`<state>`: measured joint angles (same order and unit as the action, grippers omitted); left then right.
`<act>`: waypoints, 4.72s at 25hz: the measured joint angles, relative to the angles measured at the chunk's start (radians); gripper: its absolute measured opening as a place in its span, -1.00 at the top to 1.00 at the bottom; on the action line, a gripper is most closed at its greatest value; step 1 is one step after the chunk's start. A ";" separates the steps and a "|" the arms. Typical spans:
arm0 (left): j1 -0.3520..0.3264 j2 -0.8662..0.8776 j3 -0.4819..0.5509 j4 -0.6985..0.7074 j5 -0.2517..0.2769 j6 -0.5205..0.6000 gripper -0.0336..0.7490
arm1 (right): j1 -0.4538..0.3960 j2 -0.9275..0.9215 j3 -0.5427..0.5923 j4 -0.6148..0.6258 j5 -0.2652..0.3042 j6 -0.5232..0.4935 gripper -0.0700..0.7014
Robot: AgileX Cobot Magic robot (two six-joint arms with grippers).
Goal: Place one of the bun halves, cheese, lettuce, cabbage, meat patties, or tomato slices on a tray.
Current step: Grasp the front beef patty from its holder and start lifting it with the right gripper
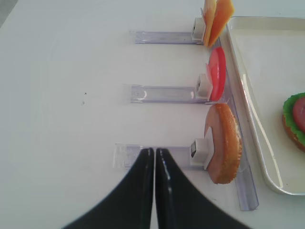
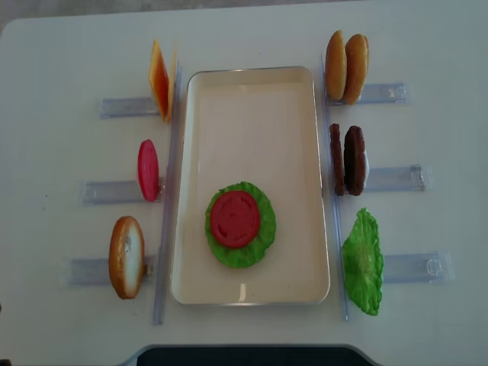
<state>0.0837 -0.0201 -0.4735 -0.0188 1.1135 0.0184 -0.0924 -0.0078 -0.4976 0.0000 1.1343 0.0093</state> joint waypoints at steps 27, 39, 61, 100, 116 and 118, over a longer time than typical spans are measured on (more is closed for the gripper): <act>0.000 0.000 0.000 0.000 0.000 0.000 0.91 | 0.000 0.674 -0.184 0.107 -0.022 0.029 -0.66; 0.000 0.000 0.000 0.000 0.000 0.000 0.91 | 0.000 1.110 -0.419 0.075 -0.045 0.043 -0.68; 0.000 0.000 0.000 0.000 0.000 0.000 0.91 | 0.180 1.283 -0.618 0.060 -0.011 0.084 -0.68; 0.000 0.000 0.000 0.000 0.000 0.004 0.91 | 0.710 1.771 -0.947 0.015 0.085 0.352 -0.68; 0.000 0.000 0.000 0.000 0.000 0.004 0.91 | 0.710 1.788 -0.947 0.015 0.074 0.351 -0.68; 0.000 0.000 0.000 0.000 0.000 0.004 0.91 | 0.710 1.794 -0.948 0.016 0.074 0.351 -0.68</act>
<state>0.0837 -0.0201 -0.4735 -0.0188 1.1135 0.0228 0.6172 1.7863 -1.4452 0.0163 1.2085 0.3602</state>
